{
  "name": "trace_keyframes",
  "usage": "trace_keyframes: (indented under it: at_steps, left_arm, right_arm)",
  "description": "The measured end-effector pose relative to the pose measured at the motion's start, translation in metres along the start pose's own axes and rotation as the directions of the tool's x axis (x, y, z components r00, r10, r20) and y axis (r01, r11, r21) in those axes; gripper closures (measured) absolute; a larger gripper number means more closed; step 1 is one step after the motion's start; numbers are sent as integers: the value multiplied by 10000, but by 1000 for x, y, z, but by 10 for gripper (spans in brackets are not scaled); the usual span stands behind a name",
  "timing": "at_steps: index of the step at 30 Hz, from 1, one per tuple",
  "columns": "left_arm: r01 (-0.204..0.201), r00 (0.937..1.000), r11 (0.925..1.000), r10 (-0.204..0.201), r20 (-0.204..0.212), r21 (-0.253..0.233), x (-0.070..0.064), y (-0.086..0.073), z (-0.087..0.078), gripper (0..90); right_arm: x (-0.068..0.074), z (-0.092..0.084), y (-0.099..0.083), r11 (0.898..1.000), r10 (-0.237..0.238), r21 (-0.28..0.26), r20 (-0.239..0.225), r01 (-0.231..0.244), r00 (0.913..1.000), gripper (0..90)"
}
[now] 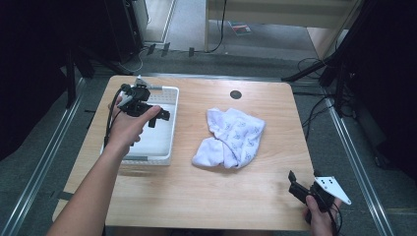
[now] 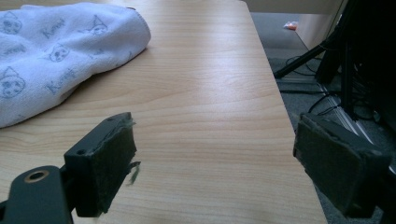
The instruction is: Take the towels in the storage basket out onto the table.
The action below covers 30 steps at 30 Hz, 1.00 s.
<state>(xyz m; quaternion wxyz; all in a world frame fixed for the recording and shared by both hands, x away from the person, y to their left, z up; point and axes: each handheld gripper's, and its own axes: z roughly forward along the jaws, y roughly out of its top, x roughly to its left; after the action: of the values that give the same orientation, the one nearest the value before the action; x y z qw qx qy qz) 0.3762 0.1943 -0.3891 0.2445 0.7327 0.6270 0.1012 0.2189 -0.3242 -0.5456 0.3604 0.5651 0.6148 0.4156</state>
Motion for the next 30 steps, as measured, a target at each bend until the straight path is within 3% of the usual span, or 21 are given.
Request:
trace_keyframes:
  at_steps: [12, 20, 22, 30]
  left_arm:
    - [449, 9986, 9962, -468, -246, -748, 41, -36, -24, 0]
    - [768, 9960, 9875, -825, -357, -1380, 65, -67, -38, 0]
    - [1062, 9931, 9805, -1130, -322, -1653, 70, -76, -39, 0]
    - [1496, 9872, 9624, -1584, -208, -2266, 92, -117, -41, 0]
  right_arm:
    - [0, 0, 0, 10000, 0, -31, -1, 0, 10000, 133]
    - [0, 0, 0, 10000, 25, -52, 5, -25, 10000, 132]
    - [0, 0, 0, 10000, 23, -57, 11, -23, 10000, 133]
    - [-1, 0, 0, 10000, 35, -87, 46, -35, 10000, 132]
